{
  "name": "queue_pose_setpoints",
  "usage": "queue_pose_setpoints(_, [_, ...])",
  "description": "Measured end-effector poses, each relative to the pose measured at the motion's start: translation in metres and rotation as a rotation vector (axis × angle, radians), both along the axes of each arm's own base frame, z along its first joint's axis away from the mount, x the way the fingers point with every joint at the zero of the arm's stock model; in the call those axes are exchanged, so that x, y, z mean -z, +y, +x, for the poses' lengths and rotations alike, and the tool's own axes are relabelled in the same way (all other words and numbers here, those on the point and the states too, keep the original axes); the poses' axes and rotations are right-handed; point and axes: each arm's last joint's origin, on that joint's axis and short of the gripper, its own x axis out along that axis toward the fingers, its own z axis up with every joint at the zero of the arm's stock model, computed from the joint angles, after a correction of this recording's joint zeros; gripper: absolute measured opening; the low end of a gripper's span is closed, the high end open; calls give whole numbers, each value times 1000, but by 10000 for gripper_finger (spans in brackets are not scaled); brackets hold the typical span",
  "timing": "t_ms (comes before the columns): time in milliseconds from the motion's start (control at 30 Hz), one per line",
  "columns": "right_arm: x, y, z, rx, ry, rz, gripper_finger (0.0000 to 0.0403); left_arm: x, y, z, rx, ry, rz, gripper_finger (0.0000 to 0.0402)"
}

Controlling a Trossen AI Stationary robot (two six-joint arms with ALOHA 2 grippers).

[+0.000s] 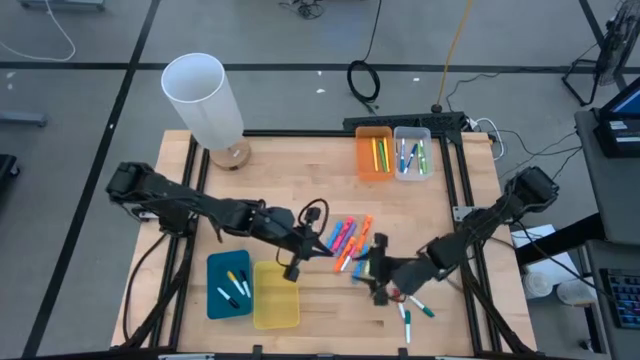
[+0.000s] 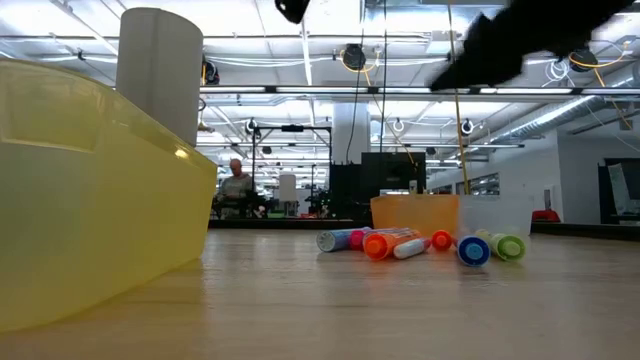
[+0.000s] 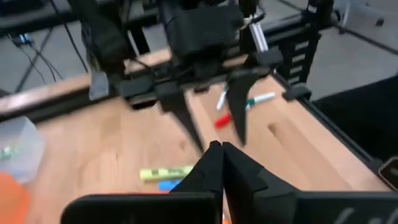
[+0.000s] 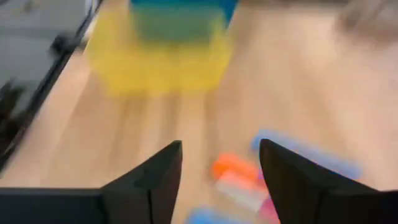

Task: Pick & Place Markers
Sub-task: Put the top white and green highlighter pen into the blue bin

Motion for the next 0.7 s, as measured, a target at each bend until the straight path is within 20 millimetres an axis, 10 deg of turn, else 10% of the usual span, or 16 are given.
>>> queue_pose_setpoints(333, [6,30,-57,346,837,390,190,22,2,8,-77,95,30,36])
queue_pose_setpoints(700, [45,56,-111,516,889,528,185,21,7,10,-127,83,19,16])
